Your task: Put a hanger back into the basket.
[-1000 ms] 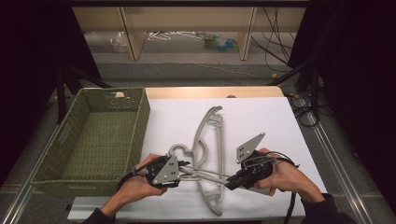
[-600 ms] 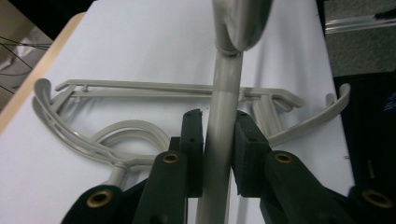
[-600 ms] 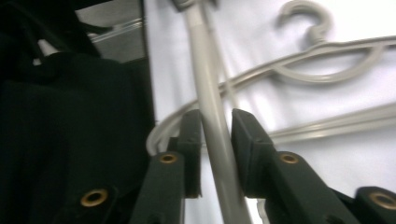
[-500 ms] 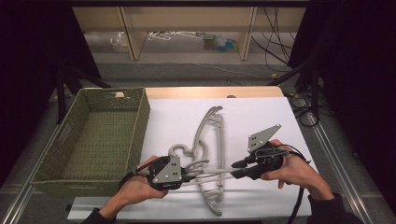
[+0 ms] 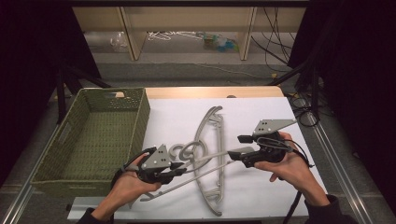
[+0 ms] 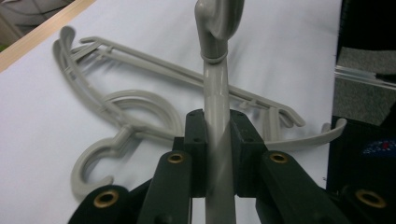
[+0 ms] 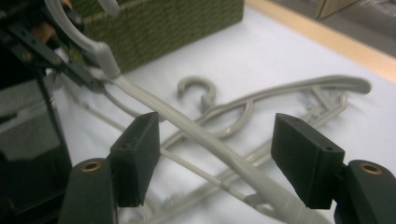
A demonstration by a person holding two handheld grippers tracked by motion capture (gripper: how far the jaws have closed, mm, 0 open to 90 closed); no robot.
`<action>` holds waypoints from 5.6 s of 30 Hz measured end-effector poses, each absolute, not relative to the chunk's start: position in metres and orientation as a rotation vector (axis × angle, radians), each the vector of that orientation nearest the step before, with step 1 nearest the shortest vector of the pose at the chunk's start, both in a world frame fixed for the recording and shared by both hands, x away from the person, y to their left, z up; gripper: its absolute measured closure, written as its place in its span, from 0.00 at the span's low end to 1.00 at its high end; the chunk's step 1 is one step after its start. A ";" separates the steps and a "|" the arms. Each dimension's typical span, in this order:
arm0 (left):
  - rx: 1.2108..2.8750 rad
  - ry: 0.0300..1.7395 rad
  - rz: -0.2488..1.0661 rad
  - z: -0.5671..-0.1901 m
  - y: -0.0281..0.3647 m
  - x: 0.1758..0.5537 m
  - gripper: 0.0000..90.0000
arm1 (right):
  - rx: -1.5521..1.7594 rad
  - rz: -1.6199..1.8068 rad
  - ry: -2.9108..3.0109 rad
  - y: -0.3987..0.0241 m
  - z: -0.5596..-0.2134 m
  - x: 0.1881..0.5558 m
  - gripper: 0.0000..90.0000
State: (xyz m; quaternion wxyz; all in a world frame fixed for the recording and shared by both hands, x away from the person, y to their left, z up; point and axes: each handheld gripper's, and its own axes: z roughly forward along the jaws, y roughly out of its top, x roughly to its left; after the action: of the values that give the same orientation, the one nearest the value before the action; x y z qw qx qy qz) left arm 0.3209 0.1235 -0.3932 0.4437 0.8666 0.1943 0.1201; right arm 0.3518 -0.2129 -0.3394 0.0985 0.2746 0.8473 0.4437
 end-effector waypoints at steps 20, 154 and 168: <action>1.931 0.759 0.265 -0.364 0.165 0.327 0.88 | 0.833 1.288 2.481 -0.190 -0.382 0.311 0.29; 2.047 1.437 0.496 -0.409 0.388 0.420 0.84 | 0.880 1.239 2.587 -0.188 -0.413 0.316 0.27; 1.998 1.550 0.500 -0.412 0.397 0.426 0.77 | 0.876 1.239 2.590 -0.187 -0.414 0.316 0.27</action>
State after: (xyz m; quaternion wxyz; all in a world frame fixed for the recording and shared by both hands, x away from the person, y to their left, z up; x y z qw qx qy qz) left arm 0.4261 0.3966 -0.4122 0.2782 0.7445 0.5776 0.1862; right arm 0.3161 -0.1874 -0.4142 0.0697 0.2912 0.8607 0.4118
